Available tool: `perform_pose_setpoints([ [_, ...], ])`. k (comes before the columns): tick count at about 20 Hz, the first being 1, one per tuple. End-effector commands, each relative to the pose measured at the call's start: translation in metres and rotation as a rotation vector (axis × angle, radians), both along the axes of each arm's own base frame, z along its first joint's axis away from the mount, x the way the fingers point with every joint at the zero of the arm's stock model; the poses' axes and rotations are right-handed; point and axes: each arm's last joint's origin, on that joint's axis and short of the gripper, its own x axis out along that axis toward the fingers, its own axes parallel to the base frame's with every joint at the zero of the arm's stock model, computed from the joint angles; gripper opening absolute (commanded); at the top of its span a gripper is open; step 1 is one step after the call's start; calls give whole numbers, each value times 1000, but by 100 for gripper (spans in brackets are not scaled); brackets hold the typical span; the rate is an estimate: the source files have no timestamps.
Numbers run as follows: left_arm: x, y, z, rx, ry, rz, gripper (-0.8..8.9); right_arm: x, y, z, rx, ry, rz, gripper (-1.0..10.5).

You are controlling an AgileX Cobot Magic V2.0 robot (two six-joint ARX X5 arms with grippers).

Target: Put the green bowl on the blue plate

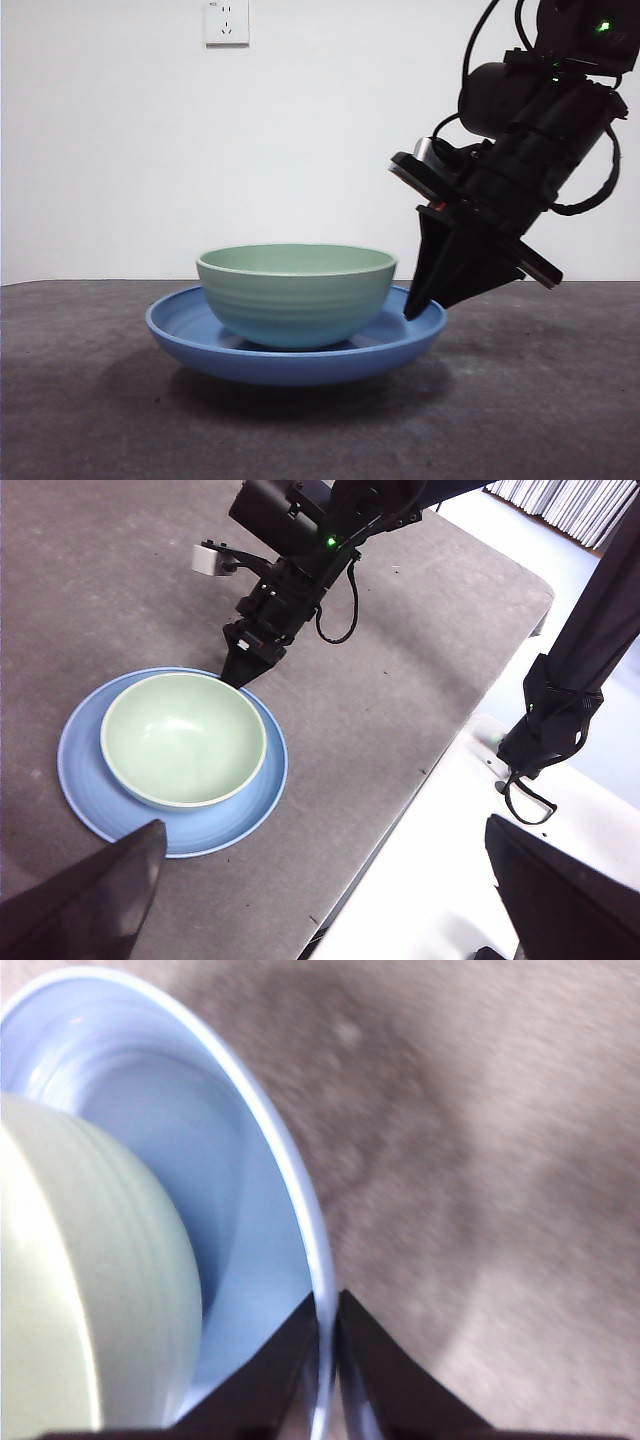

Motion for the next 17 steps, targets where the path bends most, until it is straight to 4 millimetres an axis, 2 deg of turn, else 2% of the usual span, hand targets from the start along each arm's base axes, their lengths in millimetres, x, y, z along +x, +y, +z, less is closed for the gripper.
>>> perform_pose_setpoints([
  [1,0,-1,3,-2,-29,-18,500,5,9,-1,29,14,-27,8],
  [8,0,-1,3,3,-40,-24,500,10,19,-15,16,35,-63,8],
  [14,0,-1,3,10,-51,-31,500,9,18,-18,-9,41,-73,20],
  [17,0,-1,3,10,-51,-31,500,10,18,-18,-7,36,-72,220],
])
